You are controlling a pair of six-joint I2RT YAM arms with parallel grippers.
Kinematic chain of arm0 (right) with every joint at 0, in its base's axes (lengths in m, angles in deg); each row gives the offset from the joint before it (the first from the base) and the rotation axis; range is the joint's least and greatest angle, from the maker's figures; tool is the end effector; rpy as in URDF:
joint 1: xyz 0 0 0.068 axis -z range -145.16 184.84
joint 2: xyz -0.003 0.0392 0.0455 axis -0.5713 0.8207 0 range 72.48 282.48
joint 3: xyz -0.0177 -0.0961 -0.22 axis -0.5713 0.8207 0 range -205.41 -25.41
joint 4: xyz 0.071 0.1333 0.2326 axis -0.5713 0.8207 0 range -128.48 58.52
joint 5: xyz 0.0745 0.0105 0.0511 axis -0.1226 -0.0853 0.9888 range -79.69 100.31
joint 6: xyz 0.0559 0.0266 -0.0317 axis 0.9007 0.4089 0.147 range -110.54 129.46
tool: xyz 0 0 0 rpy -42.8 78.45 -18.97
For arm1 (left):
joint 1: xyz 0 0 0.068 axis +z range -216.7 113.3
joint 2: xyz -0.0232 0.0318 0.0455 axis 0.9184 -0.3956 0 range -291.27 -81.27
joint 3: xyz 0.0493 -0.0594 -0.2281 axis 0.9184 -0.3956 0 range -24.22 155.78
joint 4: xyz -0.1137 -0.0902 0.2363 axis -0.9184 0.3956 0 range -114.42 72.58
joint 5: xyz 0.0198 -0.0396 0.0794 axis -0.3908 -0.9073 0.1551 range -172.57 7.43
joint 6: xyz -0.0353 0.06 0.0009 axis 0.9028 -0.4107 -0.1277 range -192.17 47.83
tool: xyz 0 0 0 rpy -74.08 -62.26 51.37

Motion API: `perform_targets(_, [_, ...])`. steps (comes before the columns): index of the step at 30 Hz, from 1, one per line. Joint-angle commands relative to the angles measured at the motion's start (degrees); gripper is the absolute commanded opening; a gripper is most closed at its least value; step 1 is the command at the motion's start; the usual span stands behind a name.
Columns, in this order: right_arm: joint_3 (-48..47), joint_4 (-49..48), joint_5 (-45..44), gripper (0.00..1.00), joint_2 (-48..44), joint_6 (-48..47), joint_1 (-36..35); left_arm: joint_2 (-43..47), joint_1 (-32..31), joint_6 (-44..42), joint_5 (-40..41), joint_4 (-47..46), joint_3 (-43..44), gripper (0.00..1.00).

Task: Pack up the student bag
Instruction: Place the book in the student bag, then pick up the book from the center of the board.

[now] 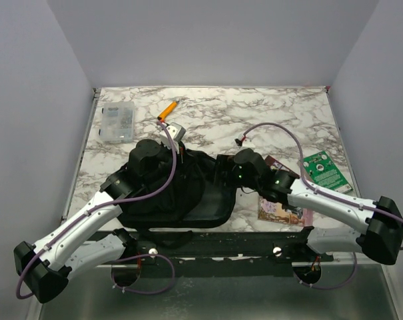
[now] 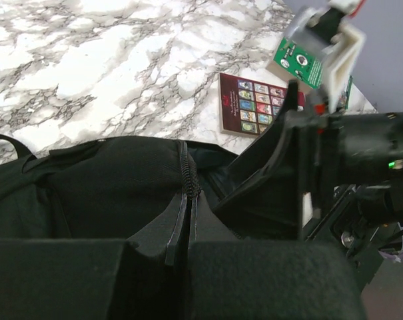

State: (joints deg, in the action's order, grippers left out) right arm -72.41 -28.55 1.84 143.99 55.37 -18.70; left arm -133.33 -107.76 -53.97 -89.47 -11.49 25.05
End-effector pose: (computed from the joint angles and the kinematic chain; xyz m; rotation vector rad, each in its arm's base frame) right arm 0.1951 0.2501 0.2048 -0.0630 2.2861 0.8091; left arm 0.1976 -0.1811 0.3075 0.4675 1.8685 -0.8214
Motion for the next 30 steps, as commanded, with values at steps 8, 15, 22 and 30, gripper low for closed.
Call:
perform_targets(8, [-0.65,24.47,-17.00,0.97,-14.30,-2.66,1.12,-2.22,0.54,2.19,2.11,0.44,-1.87,0.00])
perform_targets(15, [-0.85,27.16,-20.70,1.00,-19.80,-1.82,2.95,-3.93,0.74,1.36,-0.52,5.08,-0.10,0.00])
perform_targets(22, [-0.60,24.35,-6.79,1.00,-16.93,-7.81,22.84,-2.31,0.80,0.42,-3.45,5.16,-1.46,0.17])
perform_targets(30, [5.08,20.26,16.83,1.00,-15.06,-5.21,46.11,-0.86,1.06,-1.23,-9.08,6.36,1.12,0.57])
